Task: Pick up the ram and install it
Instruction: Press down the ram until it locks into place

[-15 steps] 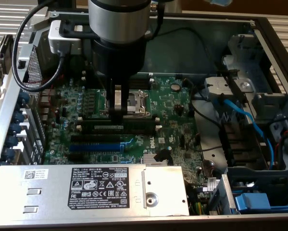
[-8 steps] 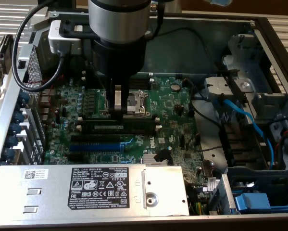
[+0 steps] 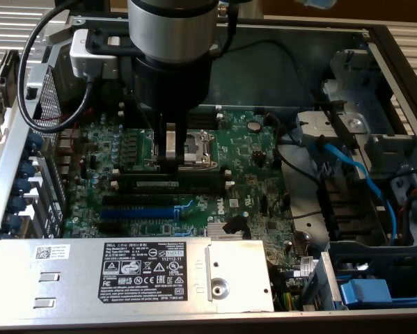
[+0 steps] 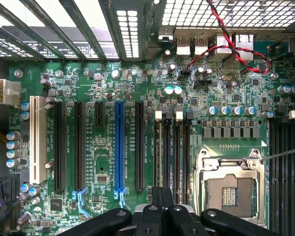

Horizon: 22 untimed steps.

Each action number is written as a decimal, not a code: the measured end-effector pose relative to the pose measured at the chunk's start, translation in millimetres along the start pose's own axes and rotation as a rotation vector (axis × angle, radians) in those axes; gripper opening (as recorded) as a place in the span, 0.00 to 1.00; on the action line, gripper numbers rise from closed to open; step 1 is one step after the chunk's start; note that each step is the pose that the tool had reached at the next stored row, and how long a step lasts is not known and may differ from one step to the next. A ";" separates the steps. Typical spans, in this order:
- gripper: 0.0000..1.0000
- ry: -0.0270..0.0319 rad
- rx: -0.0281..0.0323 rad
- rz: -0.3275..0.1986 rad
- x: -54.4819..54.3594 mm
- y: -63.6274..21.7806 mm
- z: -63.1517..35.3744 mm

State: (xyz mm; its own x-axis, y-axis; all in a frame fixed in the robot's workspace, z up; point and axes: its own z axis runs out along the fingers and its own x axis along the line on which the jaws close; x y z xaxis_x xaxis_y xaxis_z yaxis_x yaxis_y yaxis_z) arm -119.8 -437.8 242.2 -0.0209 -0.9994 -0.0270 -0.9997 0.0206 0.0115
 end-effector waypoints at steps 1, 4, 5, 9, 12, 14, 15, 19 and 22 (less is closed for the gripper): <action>0.10 0.0000 -0.0001 0.000 0.0 -0.4 0.0; 0.10 0.0000 -0.0018 -0.001 -0.2 -8.2 -0.1; 0.10 -0.0001 -0.0022 -0.001 -0.2 -9.5 -0.1; 0.10 0.0001 -0.0027 -0.002 -0.3 -11.0 -0.1; 0.10 0.0001 -0.0027 -0.002 -0.3 -13.2 0.2; 0.10 0.0000 -0.0025 -0.002 -0.9 -13.2 0.8; 0.10 0.0000 -0.0026 -0.002 -1.2 -13.2 1.0; 0.10 0.0006 -0.0028 -0.003 -1.3 -13.2 1.6; 0.10 0.0013 -0.0027 -0.003 -1.3 -13.2 3.0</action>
State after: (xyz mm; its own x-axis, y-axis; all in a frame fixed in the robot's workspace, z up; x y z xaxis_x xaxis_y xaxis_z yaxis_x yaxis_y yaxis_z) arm -106.6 -436.7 239.1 -0.0175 -0.9995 -0.0258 -0.9998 0.0171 0.0141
